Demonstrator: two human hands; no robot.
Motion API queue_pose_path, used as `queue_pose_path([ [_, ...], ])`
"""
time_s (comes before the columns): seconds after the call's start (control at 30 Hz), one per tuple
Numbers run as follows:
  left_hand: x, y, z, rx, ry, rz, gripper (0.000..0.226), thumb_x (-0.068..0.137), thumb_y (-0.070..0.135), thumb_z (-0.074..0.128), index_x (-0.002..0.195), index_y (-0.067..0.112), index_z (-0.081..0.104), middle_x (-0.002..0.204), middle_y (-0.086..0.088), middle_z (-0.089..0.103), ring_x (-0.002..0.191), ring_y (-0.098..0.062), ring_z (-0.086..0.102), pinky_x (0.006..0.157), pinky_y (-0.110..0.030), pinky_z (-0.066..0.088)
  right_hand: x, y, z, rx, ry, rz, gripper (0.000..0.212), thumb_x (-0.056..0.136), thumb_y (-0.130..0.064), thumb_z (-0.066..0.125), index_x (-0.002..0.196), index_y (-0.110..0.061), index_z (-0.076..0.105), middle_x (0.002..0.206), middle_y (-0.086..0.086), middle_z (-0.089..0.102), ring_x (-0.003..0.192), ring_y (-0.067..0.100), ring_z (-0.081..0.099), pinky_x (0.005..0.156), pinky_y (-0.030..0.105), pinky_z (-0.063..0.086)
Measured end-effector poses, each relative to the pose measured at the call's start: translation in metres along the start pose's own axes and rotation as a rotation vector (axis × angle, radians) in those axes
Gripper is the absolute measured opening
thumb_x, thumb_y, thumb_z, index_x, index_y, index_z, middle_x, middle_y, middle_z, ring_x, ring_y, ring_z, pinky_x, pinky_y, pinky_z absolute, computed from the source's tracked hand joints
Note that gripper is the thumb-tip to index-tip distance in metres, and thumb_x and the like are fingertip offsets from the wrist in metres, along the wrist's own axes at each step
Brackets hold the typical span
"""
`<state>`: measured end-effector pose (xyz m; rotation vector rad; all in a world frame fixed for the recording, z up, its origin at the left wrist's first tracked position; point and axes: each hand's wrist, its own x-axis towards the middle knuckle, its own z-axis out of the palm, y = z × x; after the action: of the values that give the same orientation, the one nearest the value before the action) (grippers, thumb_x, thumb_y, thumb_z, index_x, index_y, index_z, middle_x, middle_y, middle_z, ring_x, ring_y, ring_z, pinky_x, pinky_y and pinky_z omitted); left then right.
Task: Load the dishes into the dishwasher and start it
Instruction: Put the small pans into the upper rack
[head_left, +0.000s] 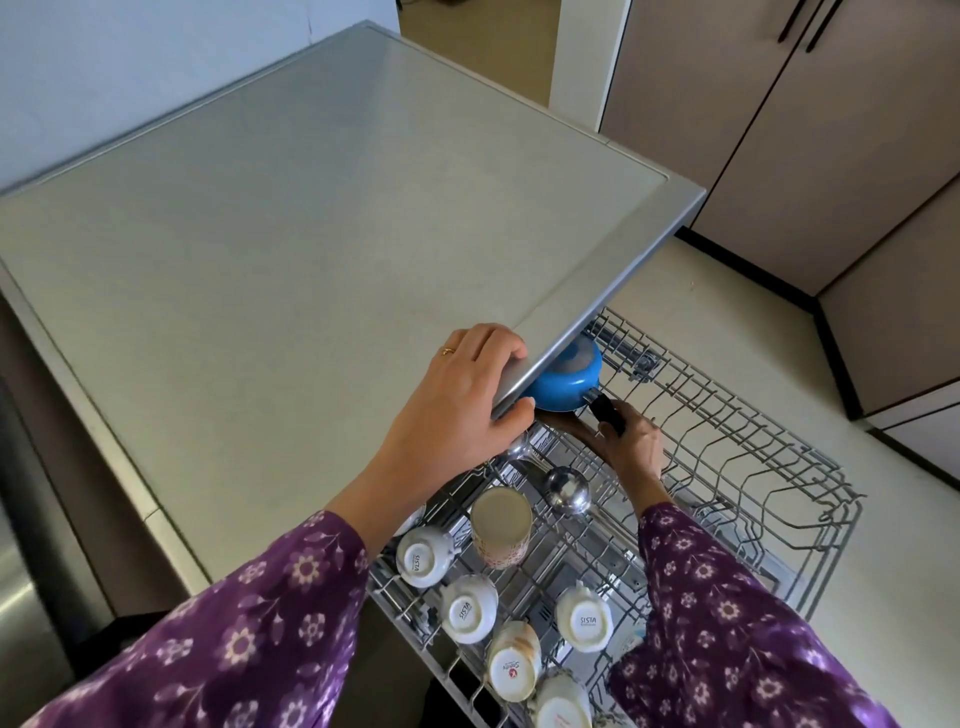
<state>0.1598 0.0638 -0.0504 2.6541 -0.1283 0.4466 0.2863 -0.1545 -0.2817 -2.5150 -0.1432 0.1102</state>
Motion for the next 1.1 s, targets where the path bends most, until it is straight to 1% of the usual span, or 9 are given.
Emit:
queue_pose_path([
  [0.07,0.0,0.0,0.0,0.001,0.005,0.005,0.035,0.077,0.025,0.068,0.105,0.01,0.054,0.106,0.0,0.054,0.094,-0.014,0.047,0.081,-0.021,0.038,0.0,-0.002,0.0,0.0,-0.032,-0.014,0.029,0.088,-0.014,0.061,0.117,-0.008,0.059,0.093,0.008,0.067,0.067,0.015,0.059,0.064,0.027,0.053],
  [0.3,0.0,0.0,0.0,0.003,0.002,0.02,0.035,0.076,0.025,0.068,0.104,0.01,0.054,0.105,0.0,0.053,0.093,-0.015,0.047,0.081,-0.024,0.04,-0.001,0.003,-0.003,-0.037,-0.087,0.035,0.032,0.088,-0.025,0.062,0.116,-0.009,0.058,0.09,0.007,0.066,0.066,0.015,0.061,0.065,0.032,0.057],
  [0.37,0.0,0.0,0.001,0.004,0.007,0.025,0.034,0.076,0.025,0.068,0.104,0.01,0.054,0.105,0.0,0.053,0.092,-0.014,0.047,0.081,-0.023,0.04,-0.003,0.0,-0.007,-0.049,-0.098,0.077,0.039,0.086,-0.029,0.063,0.118,-0.008,0.055,0.094,0.009,0.064,0.073,0.018,0.062,0.069,0.036,0.058],
  [0.47,0.001,0.001,0.0,0.005,0.016,0.035,0.033,0.076,0.025,0.066,0.103,0.01,0.054,0.103,-0.001,0.053,0.09,-0.014,0.048,0.08,-0.024,0.042,-0.014,-0.009,-0.018,-0.025,-0.083,0.143,0.05,0.085,-0.03,0.064,0.126,-0.008,0.049,0.111,0.013,0.06,0.095,0.026,0.06,0.084,0.042,0.054],
  [0.57,0.0,0.004,-0.003,0.0,0.014,0.027,0.032,0.077,0.027,0.063,0.102,0.01,0.054,0.103,-0.001,0.054,0.09,-0.017,0.05,0.081,-0.027,0.044,-0.037,-0.027,-0.038,0.043,-0.05,0.132,0.047,0.086,-0.022,0.062,0.129,-0.01,0.048,0.117,0.009,0.057,0.1,0.025,0.059,0.087,0.04,0.054],
  [0.63,-0.003,0.008,-0.009,-0.01,0.006,0.014,0.03,0.079,0.029,0.061,0.101,0.01,0.054,0.101,-0.001,0.055,0.089,-0.017,0.05,0.081,-0.029,0.045,-0.059,-0.046,-0.055,0.028,-0.042,0.074,0.042,0.088,-0.016,0.061,0.128,-0.01,0.05,0.113,0.006,0.058,0.095,0.022,0.06,0.083,0.034,0.055],
  [0.77,-0.018,0.021,-0.024,-0.023,0.012,-0.019,0.027,0.082,0.026,0.062,0.102,0.009,0.054,0.098,-0.003,0.057,0.084,-0.017,0.051,0.076,-0.034,0.049,-0.101,-0.099,-0.09,0.038,0.008,-0.106,0.033,0.088,-0.013,0.061,0.12,-0.007,0.057,0.111,0.006,0.062,0.091,0.016,0.06,0.079,0.034,0.057],
  [0.97,-0.064,0.04,-0.075,-0.044,0.082,-0.099,0.031,0.085,0.022,0.064,0.11,0.008,0.054,0.108,-0.006,0.059,0.097,-0.023,0.055,0.081,-0.034,0.048,-0.154,-0.181,-0.143,0.101,0.13,-0.374,0.027,0.088,-0.024,0.063,0.11,-0.008,0.064,0.104,0.006,0.067,0.096,0.019,0.062,0.083,0.036,0.055],
  [1.1,-0.096,0.038,-0.131,-0.087,0.194,-0.206,0.031,0.086,0.023,0.062,0.113,0.011,0.052,0.113,-0.003,0.056,0.105,-0.02,0.051,0.087,-0.029,0.043,-0.183,-0.256,-0.18,0.225,0.246,-0.533,0.021,0.086,-0.019,0.065,0.103,-0.007,0.067,0.097,0.005,0.067,0.088,0.021,0.063,0.074,0.032,0.055],
])
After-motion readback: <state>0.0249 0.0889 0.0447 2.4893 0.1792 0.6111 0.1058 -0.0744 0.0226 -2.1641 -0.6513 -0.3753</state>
